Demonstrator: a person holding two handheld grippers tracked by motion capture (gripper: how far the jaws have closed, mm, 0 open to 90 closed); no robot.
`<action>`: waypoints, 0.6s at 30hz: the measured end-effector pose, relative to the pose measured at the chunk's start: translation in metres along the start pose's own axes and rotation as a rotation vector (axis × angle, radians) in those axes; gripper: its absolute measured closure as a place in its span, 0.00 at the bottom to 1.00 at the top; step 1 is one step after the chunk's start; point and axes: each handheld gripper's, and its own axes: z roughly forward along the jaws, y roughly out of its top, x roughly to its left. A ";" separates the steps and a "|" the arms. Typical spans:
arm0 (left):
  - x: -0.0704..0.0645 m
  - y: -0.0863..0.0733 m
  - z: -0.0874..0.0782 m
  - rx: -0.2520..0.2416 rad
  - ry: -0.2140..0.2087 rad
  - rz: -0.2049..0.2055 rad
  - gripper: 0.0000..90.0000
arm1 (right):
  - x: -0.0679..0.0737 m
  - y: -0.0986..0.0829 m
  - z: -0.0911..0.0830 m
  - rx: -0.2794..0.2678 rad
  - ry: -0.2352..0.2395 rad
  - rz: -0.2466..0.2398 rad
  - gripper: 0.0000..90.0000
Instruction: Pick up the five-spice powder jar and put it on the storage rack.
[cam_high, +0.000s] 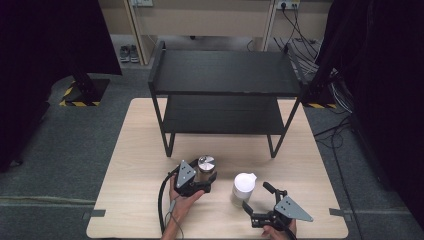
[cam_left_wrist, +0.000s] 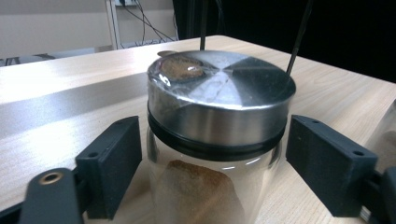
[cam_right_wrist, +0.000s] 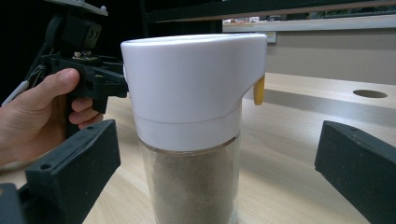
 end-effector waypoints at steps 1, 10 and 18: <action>0.000 0.000 0.001 0.003 0.002 0.002 0.22 | 0.000 0.000 0.000 0.000 0.001 0.000 0.00; 0.001 0.000 0.005 0.004 0.006 -0.030 0.32 | 0.000 0.000 0.000 0.000 0.001 0.000 0.00; -0.002 0.001 0.005 0.007 0.016 -0.016 0.33 | 0.000 0.000 0.000 -0.001 0.004 0.002 0.00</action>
